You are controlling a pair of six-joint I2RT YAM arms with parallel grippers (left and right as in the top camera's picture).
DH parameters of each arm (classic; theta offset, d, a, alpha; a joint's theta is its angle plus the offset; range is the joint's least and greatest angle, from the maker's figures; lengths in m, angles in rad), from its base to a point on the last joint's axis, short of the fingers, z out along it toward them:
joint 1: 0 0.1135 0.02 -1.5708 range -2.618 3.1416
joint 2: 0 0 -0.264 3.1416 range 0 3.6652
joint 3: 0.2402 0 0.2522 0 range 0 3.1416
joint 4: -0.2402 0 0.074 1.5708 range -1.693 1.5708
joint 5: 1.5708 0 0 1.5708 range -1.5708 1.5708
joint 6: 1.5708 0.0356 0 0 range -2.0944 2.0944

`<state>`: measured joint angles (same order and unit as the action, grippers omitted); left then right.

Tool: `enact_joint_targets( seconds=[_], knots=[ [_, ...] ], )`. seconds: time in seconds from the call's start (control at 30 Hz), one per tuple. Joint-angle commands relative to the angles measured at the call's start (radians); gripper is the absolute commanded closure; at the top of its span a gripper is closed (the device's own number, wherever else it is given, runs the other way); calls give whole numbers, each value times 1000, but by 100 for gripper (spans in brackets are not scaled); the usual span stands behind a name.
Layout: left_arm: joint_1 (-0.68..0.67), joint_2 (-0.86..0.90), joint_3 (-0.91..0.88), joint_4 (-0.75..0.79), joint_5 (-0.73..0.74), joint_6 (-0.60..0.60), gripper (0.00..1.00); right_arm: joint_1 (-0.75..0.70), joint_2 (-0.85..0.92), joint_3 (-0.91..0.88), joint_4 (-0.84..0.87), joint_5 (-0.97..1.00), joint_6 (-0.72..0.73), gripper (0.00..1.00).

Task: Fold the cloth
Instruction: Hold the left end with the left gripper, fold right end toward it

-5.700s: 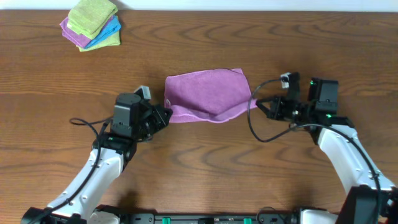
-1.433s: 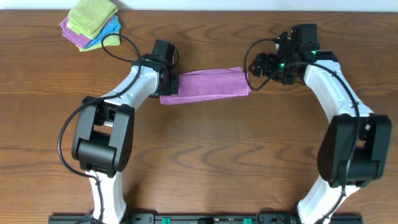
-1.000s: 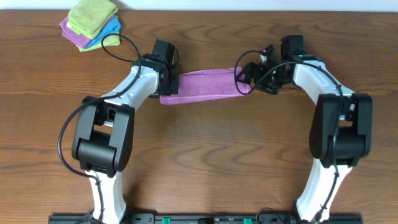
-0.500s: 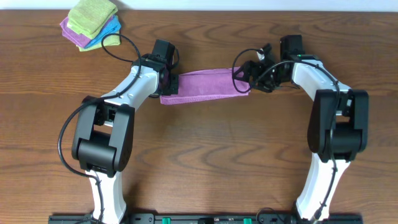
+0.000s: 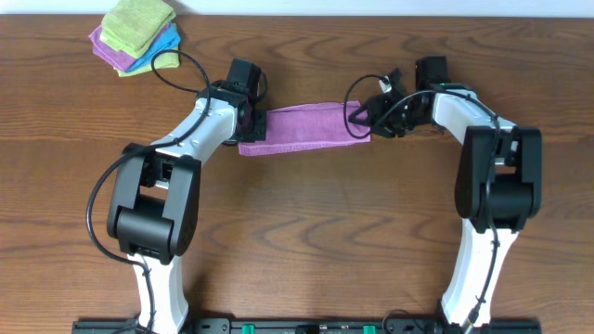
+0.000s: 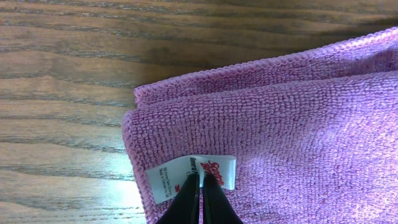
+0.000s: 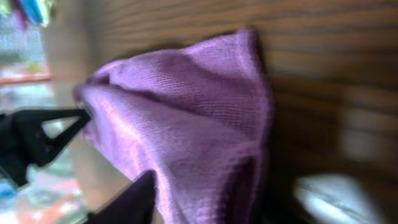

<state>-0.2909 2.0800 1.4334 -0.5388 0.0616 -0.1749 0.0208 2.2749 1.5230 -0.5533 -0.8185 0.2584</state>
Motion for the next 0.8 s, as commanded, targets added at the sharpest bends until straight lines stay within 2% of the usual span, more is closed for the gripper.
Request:
enact_joint_targets(
  seconds=[0.0, 0.1, 0.27, 0.37, 0.77],
  knots=[
    [2, 20, -5, -3, -16, 18, 94, 12, 86, -46, 7, 175, 17, 77],
    [2, 20, -5, -3, -9, 17, 94, 13, 86, -46, 48, 167, 47, 98],
    [2, 20, -5, -3, 10, 14, 94, 13, 85, -40, 158, 26, 86, 99],
    [3, 20, -5, -3, 10, 14, 94, 16, 85, -6, 154, -21, 86, 98],
    [2, 20, -5, 12, 10, -8, 94, 83, -88, 67, 130, 21, 82, 99]
  ],
)
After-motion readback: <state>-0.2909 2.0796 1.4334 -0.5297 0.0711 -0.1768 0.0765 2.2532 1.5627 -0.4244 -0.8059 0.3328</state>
